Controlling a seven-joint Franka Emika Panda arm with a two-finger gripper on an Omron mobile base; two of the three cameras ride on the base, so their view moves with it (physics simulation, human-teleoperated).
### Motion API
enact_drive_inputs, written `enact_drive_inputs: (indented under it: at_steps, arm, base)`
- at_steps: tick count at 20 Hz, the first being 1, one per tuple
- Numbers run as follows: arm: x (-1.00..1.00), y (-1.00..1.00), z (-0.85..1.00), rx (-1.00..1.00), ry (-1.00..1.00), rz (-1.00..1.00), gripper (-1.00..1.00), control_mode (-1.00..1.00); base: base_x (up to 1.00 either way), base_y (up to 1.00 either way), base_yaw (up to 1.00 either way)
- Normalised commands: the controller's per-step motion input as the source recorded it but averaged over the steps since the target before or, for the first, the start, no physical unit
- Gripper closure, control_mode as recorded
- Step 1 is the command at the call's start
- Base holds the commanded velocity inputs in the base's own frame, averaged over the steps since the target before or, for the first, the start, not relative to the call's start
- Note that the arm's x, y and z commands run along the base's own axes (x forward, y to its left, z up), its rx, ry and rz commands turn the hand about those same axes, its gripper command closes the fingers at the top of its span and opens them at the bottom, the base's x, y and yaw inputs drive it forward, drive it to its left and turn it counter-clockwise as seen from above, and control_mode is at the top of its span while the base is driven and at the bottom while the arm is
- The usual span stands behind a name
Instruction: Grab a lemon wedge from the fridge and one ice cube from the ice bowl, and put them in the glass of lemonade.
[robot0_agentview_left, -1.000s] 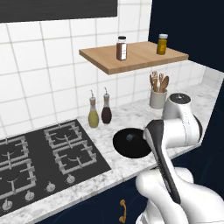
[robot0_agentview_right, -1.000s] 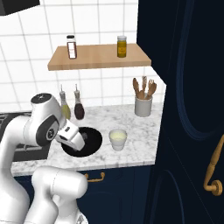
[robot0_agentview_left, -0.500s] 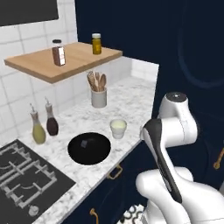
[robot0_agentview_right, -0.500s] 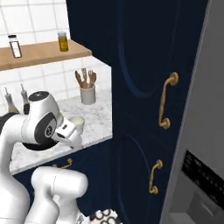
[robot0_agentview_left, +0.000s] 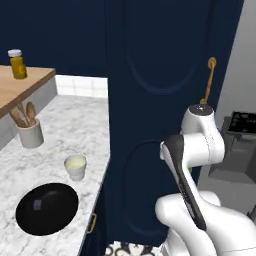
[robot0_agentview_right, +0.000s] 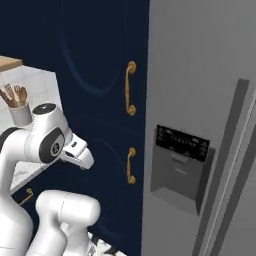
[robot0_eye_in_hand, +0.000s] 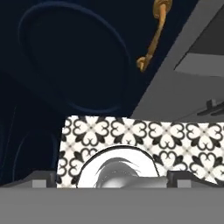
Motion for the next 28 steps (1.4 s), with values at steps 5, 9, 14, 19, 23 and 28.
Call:
enact_drive_inputs:
  at_steps: [5,9,14,19,23,28]
  arm:
    - [0.00,0.00,0.00,0.00,0.00,0.00,-1.00,1.00]
    - [0.00,0.00,0.00,0.00,0.00,0.00,-1.00,1.00]
    - [0.00,0.00,0.00,0.00,0.00,0.00,-1.00,1.00]
    - [0.00,0.00,0.00,0.00,0.00,0.00,-1.00,1.00]
    - [0.00,0.00,0.00,0.00,0.00,0.00,-1.00,1.00]
    - [0.00,0.00,0.00,0.00,0.00,0.00,-1.00,1.00]
  base:
    - [-0.17,-0.98,-0.30]
    - [-0.59,-0.77,-0.16]
    - [-0.44,-0.07,-0.53]
    - [-0.07,-0.08,-0.48]
    - [-0.55,-0.20,-0.13]
    - [-0.68,-0.07,0.00]
